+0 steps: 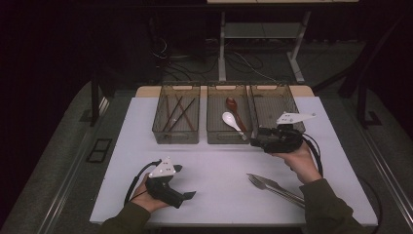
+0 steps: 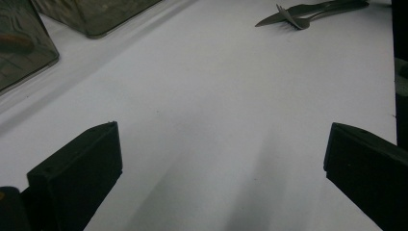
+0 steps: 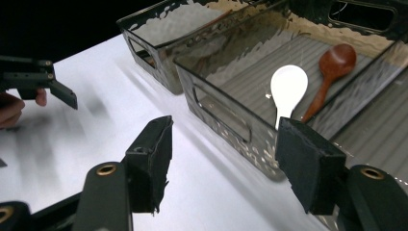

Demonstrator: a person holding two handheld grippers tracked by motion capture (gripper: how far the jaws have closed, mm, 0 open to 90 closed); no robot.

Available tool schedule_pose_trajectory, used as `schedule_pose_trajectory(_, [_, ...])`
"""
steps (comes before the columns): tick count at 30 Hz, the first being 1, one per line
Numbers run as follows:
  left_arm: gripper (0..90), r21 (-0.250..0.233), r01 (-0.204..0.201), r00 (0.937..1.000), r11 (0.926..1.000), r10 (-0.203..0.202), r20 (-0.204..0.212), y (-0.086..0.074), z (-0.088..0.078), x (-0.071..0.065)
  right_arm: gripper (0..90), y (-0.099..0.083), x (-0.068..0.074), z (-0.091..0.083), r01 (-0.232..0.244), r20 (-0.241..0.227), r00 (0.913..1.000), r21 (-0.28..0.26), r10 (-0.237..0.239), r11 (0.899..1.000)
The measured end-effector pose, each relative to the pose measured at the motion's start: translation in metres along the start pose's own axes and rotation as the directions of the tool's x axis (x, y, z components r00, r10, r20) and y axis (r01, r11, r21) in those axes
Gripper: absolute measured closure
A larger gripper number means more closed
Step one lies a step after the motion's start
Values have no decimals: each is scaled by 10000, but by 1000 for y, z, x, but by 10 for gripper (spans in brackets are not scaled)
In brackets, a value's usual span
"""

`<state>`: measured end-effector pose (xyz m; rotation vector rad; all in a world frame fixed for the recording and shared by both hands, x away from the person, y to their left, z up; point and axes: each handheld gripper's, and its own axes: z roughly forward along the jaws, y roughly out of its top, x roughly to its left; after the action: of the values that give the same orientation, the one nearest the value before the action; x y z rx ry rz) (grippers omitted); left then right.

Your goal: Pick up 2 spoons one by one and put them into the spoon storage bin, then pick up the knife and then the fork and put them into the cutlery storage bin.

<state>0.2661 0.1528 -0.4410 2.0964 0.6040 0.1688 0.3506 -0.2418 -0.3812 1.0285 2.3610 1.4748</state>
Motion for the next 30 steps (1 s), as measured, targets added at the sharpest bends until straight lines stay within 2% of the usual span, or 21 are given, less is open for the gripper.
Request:
schedule_pose_trajectory(6, [0,37,-43,10000,10000,43,18,0,0,0,381,-13,-1,-11,-61,67,10000,58,61,10000])
schedule_pose_trajectory(22, [0,19,-66,10000,10000,66,-16,0,-1,0,372,-37,8,-41,274,7,9996,255,-275,9993])
schedule_pose_trajectory(30, [0,-8,-42,10000,10000,42,-86,1,-1,0,372,-52,8,-54,204,-25,9998,397,-203,9990])
